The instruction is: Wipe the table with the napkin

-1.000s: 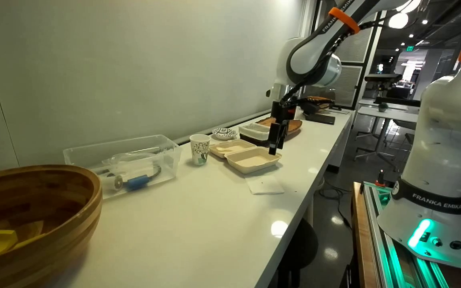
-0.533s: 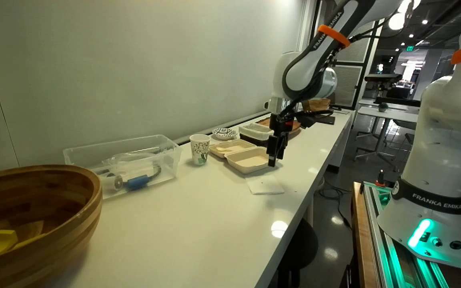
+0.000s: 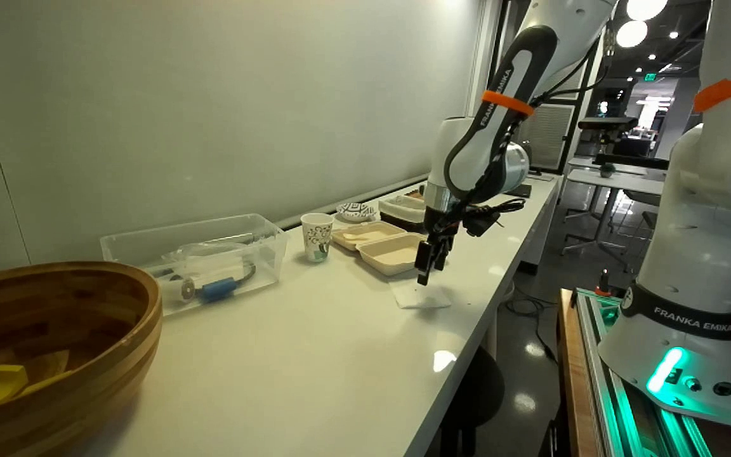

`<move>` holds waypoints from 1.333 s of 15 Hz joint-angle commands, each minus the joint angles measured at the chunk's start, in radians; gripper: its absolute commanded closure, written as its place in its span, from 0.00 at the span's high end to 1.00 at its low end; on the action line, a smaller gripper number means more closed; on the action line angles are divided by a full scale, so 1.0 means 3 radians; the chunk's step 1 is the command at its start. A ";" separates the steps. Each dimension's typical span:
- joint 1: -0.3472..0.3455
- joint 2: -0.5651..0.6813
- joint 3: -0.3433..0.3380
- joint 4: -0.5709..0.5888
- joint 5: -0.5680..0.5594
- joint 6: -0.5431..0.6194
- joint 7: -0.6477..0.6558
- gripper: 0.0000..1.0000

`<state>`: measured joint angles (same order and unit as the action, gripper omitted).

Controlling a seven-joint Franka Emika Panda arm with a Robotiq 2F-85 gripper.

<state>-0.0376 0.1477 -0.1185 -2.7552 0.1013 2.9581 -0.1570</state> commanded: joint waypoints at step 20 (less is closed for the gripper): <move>0.0084 0.0719 -0.0009 0.0057 -0.0388 0.0765 0.0119 0.01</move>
<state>-0.0619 0.3305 -0.1057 -2.7423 0.0080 3.1876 -0.1558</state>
